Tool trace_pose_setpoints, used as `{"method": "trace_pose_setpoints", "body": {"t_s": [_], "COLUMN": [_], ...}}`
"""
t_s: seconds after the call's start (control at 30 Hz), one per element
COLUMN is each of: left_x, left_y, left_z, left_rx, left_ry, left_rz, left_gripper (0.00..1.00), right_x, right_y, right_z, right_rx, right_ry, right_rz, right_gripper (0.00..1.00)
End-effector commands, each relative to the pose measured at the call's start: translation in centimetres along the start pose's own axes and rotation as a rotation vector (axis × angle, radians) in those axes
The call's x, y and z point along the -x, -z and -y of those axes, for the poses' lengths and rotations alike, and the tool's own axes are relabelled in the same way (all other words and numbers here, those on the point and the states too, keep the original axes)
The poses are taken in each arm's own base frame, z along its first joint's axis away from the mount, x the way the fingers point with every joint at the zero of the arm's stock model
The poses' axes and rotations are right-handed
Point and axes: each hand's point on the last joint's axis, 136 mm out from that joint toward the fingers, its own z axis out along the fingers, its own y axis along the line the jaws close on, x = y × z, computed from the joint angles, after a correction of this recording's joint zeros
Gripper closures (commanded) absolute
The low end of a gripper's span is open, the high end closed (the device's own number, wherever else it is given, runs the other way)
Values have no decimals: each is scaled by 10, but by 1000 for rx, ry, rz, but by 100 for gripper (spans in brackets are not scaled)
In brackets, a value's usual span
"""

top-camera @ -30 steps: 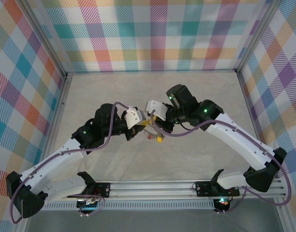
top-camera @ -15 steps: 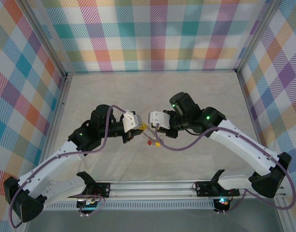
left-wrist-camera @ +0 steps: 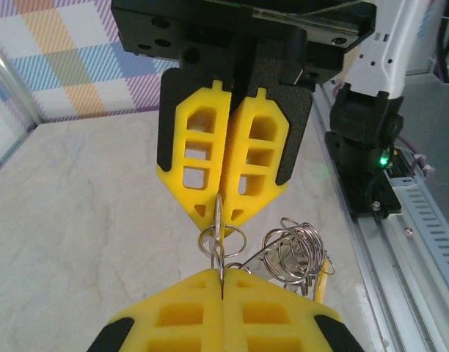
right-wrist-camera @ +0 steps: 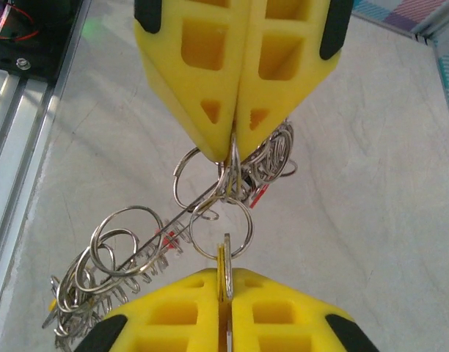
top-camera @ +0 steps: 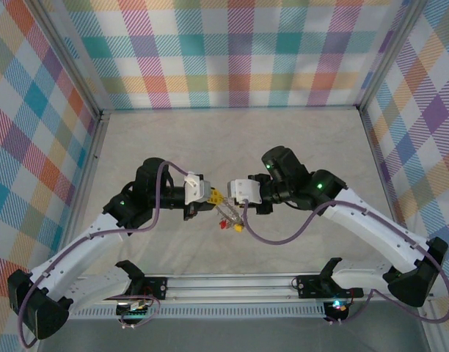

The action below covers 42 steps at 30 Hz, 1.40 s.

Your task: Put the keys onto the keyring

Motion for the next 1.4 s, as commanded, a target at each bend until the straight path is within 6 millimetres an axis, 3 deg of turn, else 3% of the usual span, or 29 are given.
{"method": "trace_pose_setpoints", "body": {"t_s": [0.0,0.2,0.33,0.47,0.7,0.97,1.37], "left_x": [26,27,33,33,34,29,29], "left_y": [8,14,20,21,22,22,22], "left_z": [6,13,17,23,29,31,30], "left_rx": [-69,-152,-202,-249,-296,-297,-298], "left_ry": [-112,-154,-172,-192,-208,-211,-209], "left_rz": [77,91,105,103,113,100,98], "left_gripper": [100,100,100,100,100,100,100], "right_x": [-7,-3,10,42,71,75,67], "right_y": [8,19,28,38,30,24,7], "right_z": [-8,-17,-14,-12,-11,-25,-39], "right_rx": [6,11,-16,-14,65,192,302], "right_ry": [48,88,94,96,70,48,26], "right_rz": [-11,24,78,227,379,412,382], "right_gripper": [87,70,71,76,77,72,74]}}
